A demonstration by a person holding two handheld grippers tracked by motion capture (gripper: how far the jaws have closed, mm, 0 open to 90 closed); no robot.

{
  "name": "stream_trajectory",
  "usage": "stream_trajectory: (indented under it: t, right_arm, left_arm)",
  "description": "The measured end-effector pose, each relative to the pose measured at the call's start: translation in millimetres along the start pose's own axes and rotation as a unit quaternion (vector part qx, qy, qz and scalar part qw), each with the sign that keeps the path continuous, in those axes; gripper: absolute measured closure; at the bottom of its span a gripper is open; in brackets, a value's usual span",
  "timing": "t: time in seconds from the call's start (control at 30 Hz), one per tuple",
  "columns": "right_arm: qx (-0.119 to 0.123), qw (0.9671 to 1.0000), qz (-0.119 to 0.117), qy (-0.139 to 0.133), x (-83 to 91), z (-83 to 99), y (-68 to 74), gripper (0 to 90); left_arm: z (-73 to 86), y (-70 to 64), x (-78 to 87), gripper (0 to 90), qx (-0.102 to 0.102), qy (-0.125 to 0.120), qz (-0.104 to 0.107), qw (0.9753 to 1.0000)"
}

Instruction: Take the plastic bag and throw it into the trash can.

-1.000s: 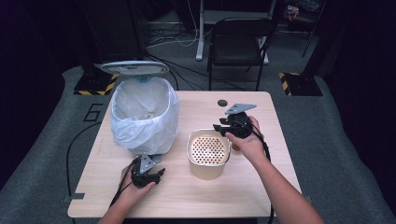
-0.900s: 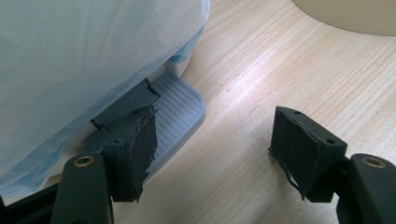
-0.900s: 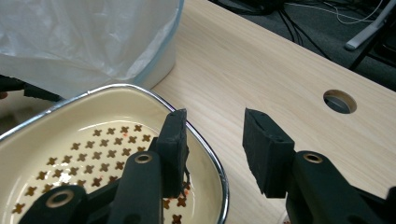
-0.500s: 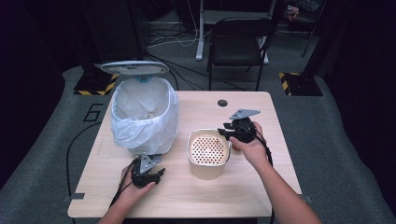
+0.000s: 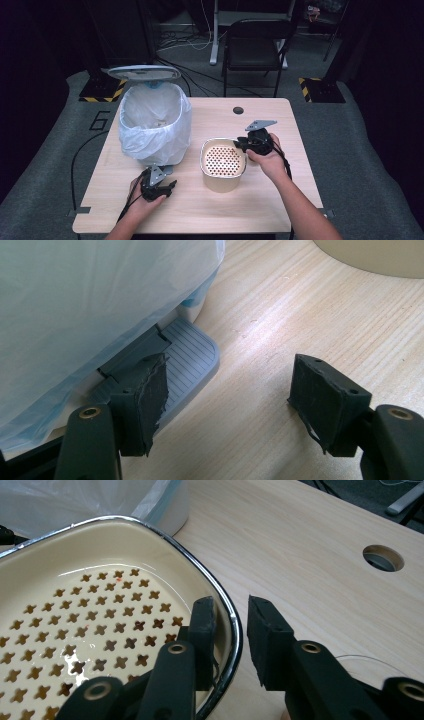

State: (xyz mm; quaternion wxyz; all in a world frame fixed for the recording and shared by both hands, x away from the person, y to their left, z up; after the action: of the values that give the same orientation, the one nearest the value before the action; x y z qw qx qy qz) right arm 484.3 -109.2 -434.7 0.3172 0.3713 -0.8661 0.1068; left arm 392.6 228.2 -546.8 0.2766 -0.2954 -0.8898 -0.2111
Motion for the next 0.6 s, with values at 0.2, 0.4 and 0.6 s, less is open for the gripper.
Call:
stream_trajectory:
  t: [0.2,0.4,0.6]
  right_arm:
    - [-0.012,0.9999,-0.006,0.003,-0.5,1.8,0.9,77.5]
    - [-0.013,0.9999,-0.009,-0.002,1.2,4.1,0.3,77.8]
    - [-0.012,0.9998,-0.012,-0.005,3.4,6.4,0.5,78.1]
  left_arm:
    - [0.0,0.1,0.0,31.2,-0.001,0.000,-0.001,1.0000]
    - [0.0,-0.1,0.0,31.2,0.001,0.000,-0.001,1.0000]
    - [0.0,0.0,0.0,31.2,0.000,0.000,-0.001,1.0000]
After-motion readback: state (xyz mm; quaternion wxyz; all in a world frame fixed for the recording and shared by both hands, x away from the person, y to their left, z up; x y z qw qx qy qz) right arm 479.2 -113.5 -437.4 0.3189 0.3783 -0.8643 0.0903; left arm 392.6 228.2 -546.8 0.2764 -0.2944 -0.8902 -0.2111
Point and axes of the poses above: each handheld gripper's, and its own axes: x roughly backward along the jaws, z roughly out of its underside, y roughly to its left, the point moved 3 cm from there along -x, roughly forward along the jaws, and after that the axes turned 2 degrees about -x, right-handed, at the moved point
